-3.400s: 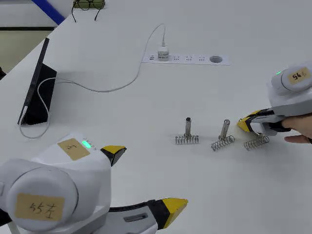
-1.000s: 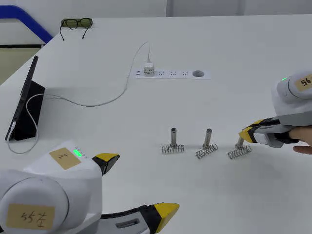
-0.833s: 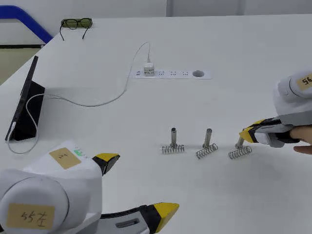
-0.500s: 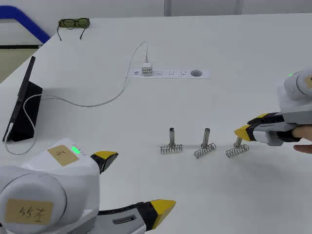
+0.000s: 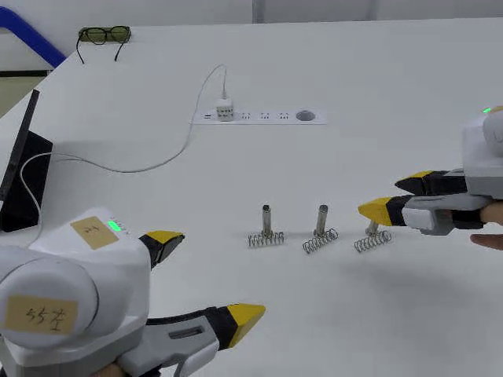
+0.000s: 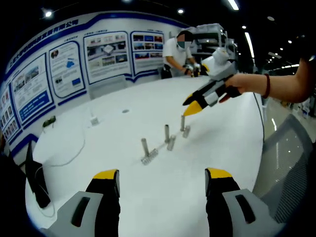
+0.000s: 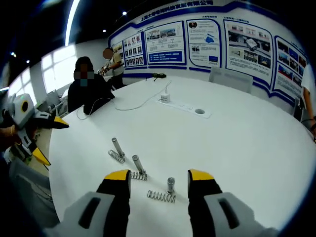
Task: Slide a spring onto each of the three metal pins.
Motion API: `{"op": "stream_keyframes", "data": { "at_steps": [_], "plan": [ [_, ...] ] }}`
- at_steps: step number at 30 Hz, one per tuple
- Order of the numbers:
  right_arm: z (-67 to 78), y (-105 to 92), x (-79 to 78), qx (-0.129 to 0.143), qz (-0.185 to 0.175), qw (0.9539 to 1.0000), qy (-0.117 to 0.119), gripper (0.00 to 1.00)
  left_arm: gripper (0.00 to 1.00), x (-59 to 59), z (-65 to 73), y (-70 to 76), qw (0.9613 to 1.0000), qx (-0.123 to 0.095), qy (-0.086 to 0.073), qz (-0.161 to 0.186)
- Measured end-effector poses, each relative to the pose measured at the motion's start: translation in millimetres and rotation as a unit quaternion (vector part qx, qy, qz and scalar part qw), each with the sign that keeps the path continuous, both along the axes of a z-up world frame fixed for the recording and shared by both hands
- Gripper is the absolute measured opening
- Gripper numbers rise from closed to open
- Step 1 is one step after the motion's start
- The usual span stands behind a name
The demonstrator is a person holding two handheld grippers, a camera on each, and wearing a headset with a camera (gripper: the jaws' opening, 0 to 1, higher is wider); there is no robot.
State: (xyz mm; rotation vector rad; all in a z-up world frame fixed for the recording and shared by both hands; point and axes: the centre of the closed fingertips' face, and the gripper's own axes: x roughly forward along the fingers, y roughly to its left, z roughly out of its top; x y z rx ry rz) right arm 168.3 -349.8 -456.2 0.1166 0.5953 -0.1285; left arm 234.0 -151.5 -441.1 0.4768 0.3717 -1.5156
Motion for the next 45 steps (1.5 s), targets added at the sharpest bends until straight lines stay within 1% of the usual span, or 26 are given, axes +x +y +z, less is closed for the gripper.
{"op": "stream_keyframes", "data": {
  "at_steps": [2, 5, 9, 11, 12, 15, 20, 25, 27, 31, 37, 42, 45],
  "plan": [
    [1.7, 2.8, 0.1, 0.003, 0.005, 1.0, -0.006, 0.49, 0.71, 2.7, -0.5, -3.3, 0.9999, 0.002, -0.007, -0.008],
    [3.4, 6.5, 0.5, 0.008, 0.012, 0.9998, -0.012, 0.49, 0.68, 5.9, -2.6, -8.0, 0.9997, 0.005, -0.012, -0.018],
    [5.8, 11.4, 0.5, 0.012, 0.019, 0.9995, -0.022, 0.5, 0.64, 10.9, -9.2, -14.9, 0.9993, 0.014, -0.018, -0.029],
    [8.5, 15.6, 0.3, 0.012, 0.026, 0.9991, -0.03, 0.5, 0.64, 14.3, -11.9, -19.4, 0.9988, 0.017, -0.027, -0.036],
    [9.5, 18.5, 0.1, 0.012, 0.032, 0.9989, -0.033, 0.5, 0.64, 15.4, -13.7, -22.1, 0.9985, 0.019, -0.029, -0.041],
    [10.7, 22.5, -1.3, 0.01, 0.04, 0.9984, -0.039, 0.5, 0.62, 19.6, -18.5, -27.9, 0.998, 0.024, -0.033, -0.048],
    [11.8, 29.3, -4.7, 0.005, 0.056, 0.9974, -0.046, 0.51, 0.58, 25.6, -29.0, -37.9, 0.9972, 0.031, -0.03, -0.061],
    [9.3, 35.2, -8.5, 0.004, 0.068, 0.9965, -0.048, 0.52, 0.54, 29.1, -41.6, -46.6, 0.9962, 0.043, -0.019, -0.073],
    [7.8, 36.1, -10.3, 0.0, 0.07, 0.9965, -0.046, 0.52, 0.52, 29.9, -44.7, -51.0, 0.9959, 0.043, -0.013, -0.078],
    [4.3, 37.8, -13.5, -0.002, 0.071, 0.9966, -0.042, 0.52, 0.5, 33.0, -51.7, -58.9, 0.995, 0.046, -0.017, -0.087],
    [-0.8, 38.9, -19.0, 0.004, 0.067, 0.997, -0.039, 0.52, 0.44, 37.5, -63.6, -69.3, 0.9934, 0.052, -0.018, -0.101],
    [-3.9, 35.9, -23.1, 0.004, 0.061, 0.9975, -0.035, 0.51, 0.4, 39.7, -71.6, -76.6, 0.992, 0.056, -0.018, -0.112],
    [-3.5, 34.2, -24.3, 0.006, 0.056, 0.9977, -0.038, 0.51, 0.37, 40.4, -76.0, -79.8, 0.991, 0.059, -0.017, -0.119]
  ]
}}
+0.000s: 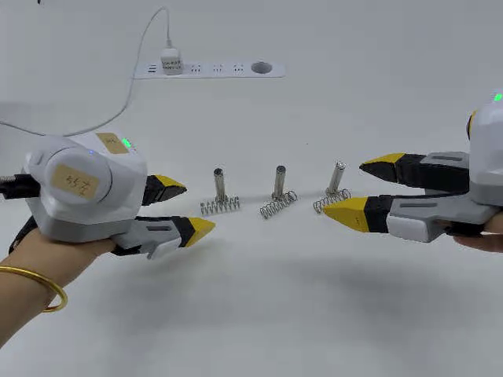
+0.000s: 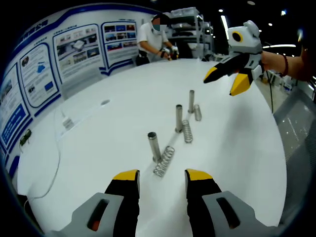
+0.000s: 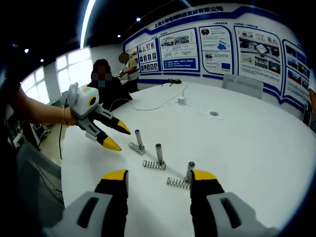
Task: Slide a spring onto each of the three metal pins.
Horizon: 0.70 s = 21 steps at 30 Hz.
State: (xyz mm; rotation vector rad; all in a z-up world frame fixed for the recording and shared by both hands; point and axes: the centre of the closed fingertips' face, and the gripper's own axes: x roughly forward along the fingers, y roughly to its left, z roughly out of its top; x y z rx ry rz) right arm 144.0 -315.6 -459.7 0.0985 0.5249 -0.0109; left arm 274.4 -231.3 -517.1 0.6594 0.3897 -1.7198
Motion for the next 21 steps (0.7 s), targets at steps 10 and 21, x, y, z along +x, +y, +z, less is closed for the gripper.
{"op": "stream_keyframes", "data": {
  "at_steps": [10, 21],
  "plan": [
    [-2.9, -3.4, -3.5, 0.007, -0.012, 0.9999, 0.0, 0.51, 0.31, 1.8, -12.7, -9.5, 0.9997, 0.013, 0.018, -0.01],
    [-6.0, -11.2, -7.5, 0.013, -0.034, 0.9993, 0.003, 0.51, 0.23, -0.6, -20.0, -13.2, 0.9992, 0.021, 0.008, -0.034]
  ]
}}
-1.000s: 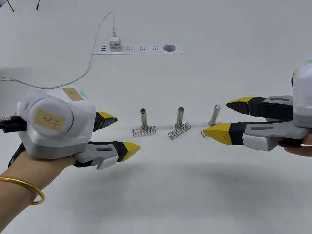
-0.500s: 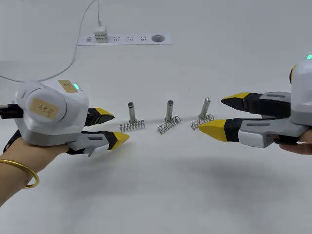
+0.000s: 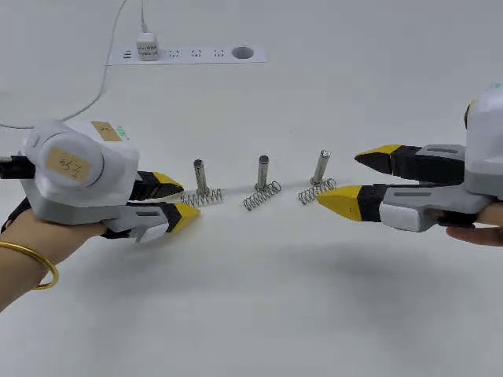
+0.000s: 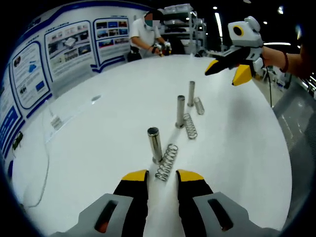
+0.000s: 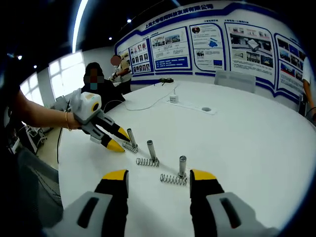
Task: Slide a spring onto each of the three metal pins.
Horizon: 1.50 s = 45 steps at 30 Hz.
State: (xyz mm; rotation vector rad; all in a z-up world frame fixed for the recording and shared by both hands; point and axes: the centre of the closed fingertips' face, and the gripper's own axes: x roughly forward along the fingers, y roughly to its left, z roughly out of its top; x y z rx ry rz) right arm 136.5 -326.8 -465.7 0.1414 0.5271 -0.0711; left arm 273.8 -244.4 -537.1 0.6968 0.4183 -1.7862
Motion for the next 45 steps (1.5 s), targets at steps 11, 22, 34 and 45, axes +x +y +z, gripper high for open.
{"op": "stream_keyframes", "data": {
  "at_steps": [11, 22, 34, 45],
  "plan": [
    [-2.6, -2.6, -2.2, 0.006, -0.01, 0.9999, 0.004, 0.51, 0.14, -1.3, 0.2, -0.2, 0.9999, 0.003, 0.008, -0.013],
    [-3.7, -2.2, -1.8, 0.013, -0.015, 0.9998, 0.005, 0.5, 0.11, -2.3, -0.8, 1.3, 0.9996, 0.005, 0.018, -0.019],
    [-1.8, 3.6, -0.3, 0.019, -0.013, 0.9997, 0.004, 0.5, 0.09, -9.2, -1.5, 10.5, 0.9993, 0.017, 0.033, -0.009],
    [7.9, 11.4, 5.3, 0.044, -0.019, 0.9987, -0.018, 0.49, 0.09, -21.0, 7.3, 25.5, 0.9991, 0.0, 0.039, 0.019]
  ]
}}
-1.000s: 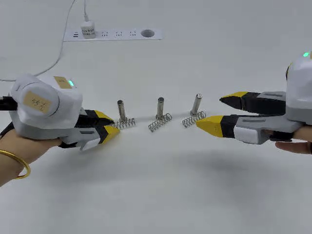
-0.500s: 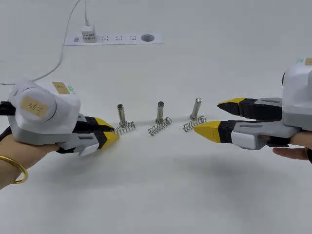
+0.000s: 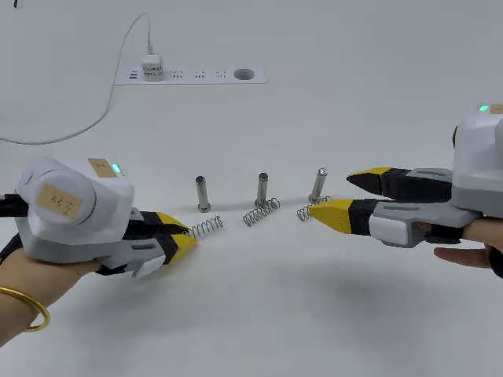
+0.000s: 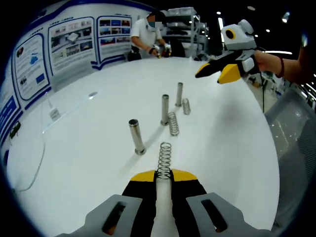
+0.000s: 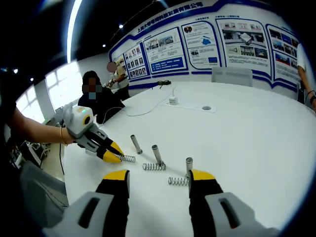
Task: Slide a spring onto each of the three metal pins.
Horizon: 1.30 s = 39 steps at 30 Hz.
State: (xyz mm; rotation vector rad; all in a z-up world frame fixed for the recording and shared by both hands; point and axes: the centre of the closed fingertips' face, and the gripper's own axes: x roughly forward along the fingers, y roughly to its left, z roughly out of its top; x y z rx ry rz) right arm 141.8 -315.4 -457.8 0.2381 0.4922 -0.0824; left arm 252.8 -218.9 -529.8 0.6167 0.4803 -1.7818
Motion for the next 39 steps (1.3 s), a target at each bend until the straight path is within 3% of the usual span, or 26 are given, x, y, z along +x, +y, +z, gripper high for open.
{"op": "stream_keyframes", "data": {
  "at_steps": [8, 11, 20, 30, 33, 39],
  "plan": [
    [9.9, 15.5, 12.4, 0.026, 0.005, 0.9994, -0.024, 0.47, 0.09, -4.6, 18.6, 3.1, 0.9966, -0.043, 0.04, 0.058],
    [13.6, 23.3, 19.6, 0.045, 0.007, 0.9983, -0.037, 0.46, 0.09, -8.3, 26.5, 3.1, 0.9926, -0.061, 0.069, 0.078],
    [11.6, 49.0, 35.6, 0.071, 0.031, 0.9961, -0.042, 0.43, 0.1, -23.9, 38.8, 4.2, 0.9843, -0.097, 0.117, 0.09],
    [18.7, 58.3, 49.7, 0.107, 0.013, 0.9912, -0.076, 0.37, 0.1, -35.9, 53.2, 3.1, 0.9788, -0.128, 0.129, 0.094],
    [19.0, 61.2, 53.1, 0.127, 0.007, 0.9884, -0.082, 0.36, 0.1, -35.9, 60.0, 3.2, 0.9746, -0.144, 0.138, 0.102],
    [18.8, 64.3, 58.2, 0.154, -0.005, 0.9837, -0.092, 0.33, 0.1, -38.5, 68.0, 5.7, 0.97, -0.16, 0.149, 0.106]
  ]
}}
